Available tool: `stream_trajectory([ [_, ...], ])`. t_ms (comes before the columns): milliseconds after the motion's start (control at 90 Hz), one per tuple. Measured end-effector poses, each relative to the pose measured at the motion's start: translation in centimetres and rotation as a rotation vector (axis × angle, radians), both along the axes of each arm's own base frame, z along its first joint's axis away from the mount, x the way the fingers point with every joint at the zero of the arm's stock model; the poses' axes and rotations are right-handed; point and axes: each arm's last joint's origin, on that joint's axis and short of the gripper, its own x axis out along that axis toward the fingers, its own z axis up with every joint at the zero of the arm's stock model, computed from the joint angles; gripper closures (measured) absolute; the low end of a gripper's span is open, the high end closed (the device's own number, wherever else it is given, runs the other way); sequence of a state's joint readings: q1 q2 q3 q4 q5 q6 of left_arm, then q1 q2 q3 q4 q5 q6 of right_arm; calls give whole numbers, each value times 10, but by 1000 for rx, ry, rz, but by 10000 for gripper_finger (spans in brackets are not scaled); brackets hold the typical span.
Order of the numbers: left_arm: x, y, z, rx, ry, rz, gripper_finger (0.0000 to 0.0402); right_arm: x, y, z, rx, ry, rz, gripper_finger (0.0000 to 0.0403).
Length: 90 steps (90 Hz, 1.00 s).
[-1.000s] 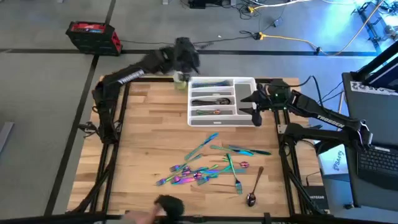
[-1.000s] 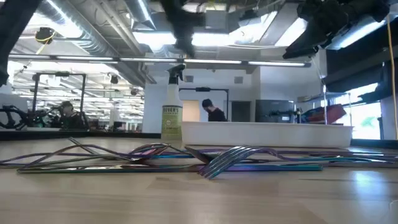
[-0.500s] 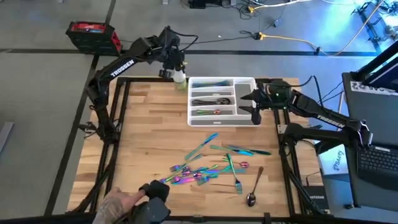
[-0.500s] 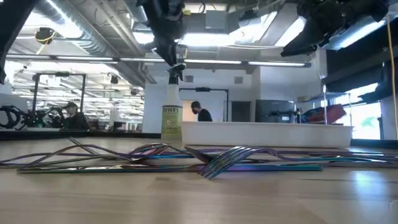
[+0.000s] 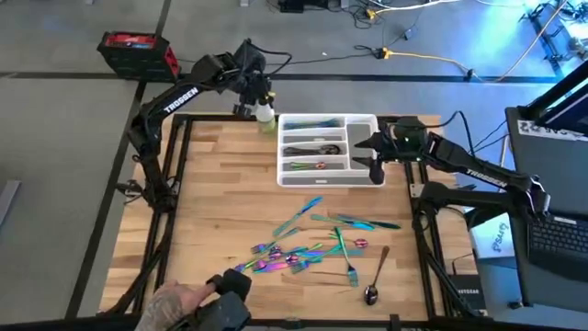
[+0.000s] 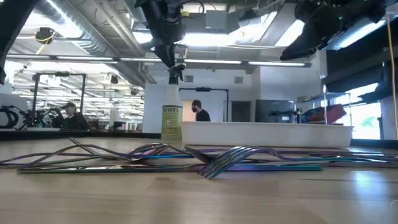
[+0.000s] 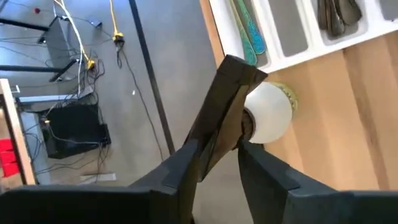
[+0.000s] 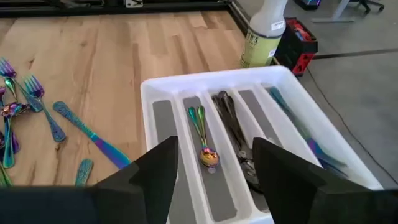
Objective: Sort silverware
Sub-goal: Move the white spray bottle to the top left of the table
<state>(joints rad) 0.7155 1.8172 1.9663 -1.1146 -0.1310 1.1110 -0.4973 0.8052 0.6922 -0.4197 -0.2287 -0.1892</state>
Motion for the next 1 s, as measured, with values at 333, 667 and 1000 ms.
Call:
stream_trajectory([
  [333,0,1,1,10,-6,30,264,15,-6,-13,72,54,41,213],
  [667,3,2,3,32,-51,37,173,18,-7,-15,81,51,69,213],
  [1000,16,8,-19,-39,0,36,166,18,-7,-15,88,47,82,213],
])
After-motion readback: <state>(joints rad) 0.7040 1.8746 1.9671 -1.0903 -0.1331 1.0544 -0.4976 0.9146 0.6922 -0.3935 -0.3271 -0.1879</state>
